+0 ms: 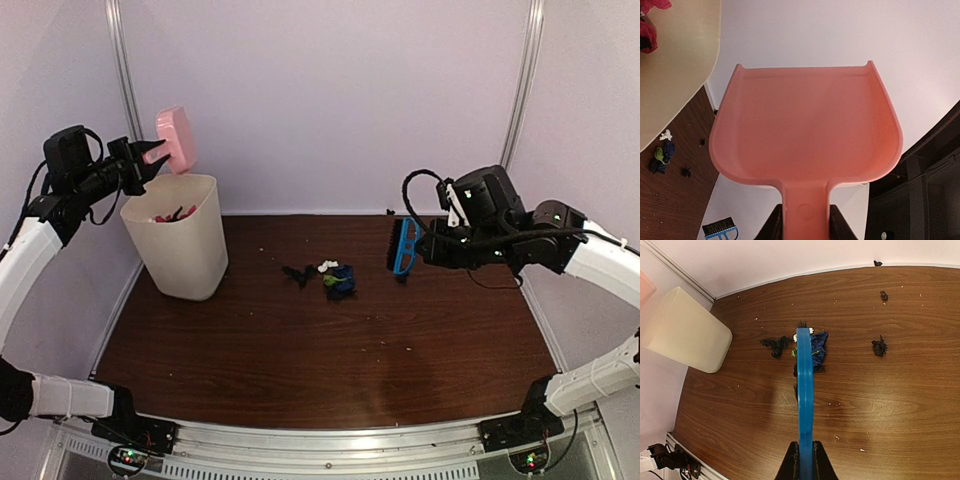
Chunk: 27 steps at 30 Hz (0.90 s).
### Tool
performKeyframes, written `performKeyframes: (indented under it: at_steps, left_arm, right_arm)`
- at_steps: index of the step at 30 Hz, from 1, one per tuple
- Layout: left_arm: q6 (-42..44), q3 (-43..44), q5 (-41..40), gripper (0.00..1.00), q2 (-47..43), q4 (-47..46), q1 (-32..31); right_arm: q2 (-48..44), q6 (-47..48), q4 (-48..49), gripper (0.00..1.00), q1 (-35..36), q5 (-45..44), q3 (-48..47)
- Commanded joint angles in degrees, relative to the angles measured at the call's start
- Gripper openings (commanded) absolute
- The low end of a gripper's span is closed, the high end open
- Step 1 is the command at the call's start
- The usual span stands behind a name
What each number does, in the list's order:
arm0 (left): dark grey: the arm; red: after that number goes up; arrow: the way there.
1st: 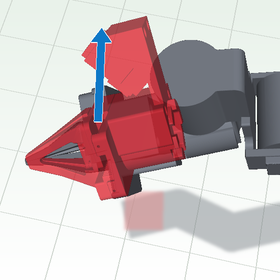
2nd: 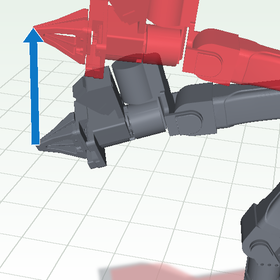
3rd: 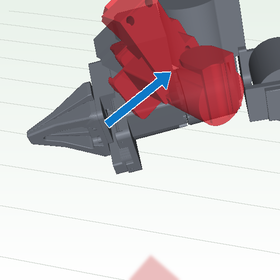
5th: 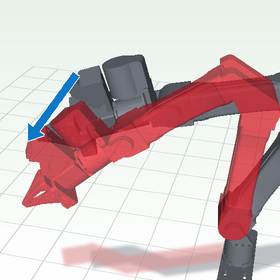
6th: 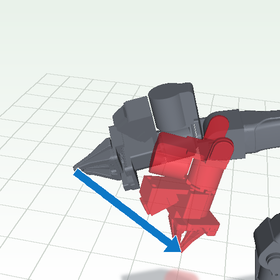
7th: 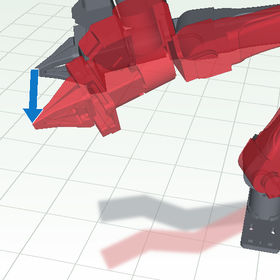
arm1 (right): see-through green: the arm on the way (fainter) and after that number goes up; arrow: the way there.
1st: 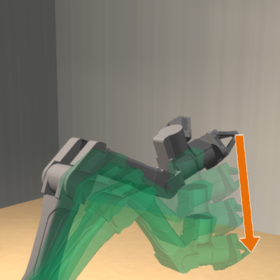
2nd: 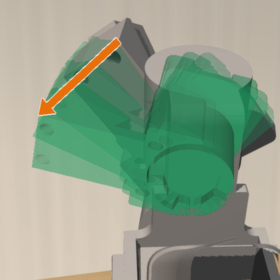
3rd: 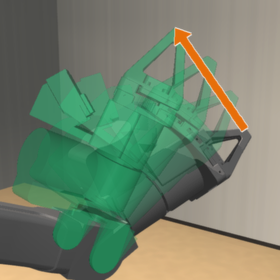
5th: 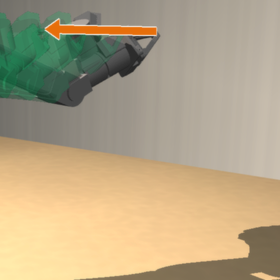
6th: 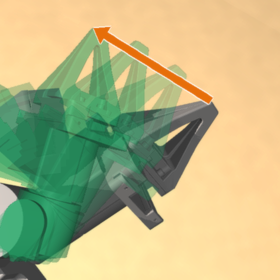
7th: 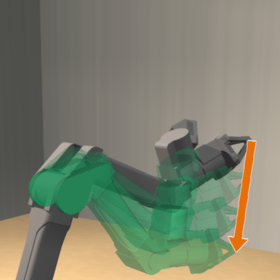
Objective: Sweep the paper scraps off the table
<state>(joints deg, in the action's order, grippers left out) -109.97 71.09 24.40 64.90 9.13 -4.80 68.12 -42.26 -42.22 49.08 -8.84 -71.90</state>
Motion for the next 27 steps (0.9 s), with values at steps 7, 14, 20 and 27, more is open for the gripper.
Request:
performKeyframes:
  at_steps: [7,14,20,27]
  left_arm:
    - [10.1,2.8,0.1,0.00,-1.9,1.7,0.9]
    - [20.4,7.7,-0.1,0.00,-1.4,6.0,0.8]
    - [34.7,14.9,1.1,0.00,1.1,12.5,0.9]
    - [52.2,21.8,0.7,0.00,2.3,18.4,0.2]
  right_arm:
    - [7.2,-1.0,1.5,0.00,-1.1,-1.2,-9.0]
    - [14.8,-4.1,-0.4,0.00,-11.5,4.1,-16.5]
    - [19.1,-11.5,6.3,0.00,-20.2,14.0,-15.5]
    - [25.8,-23.0,15.7,0.00,-25.7,16.5,-15.5]
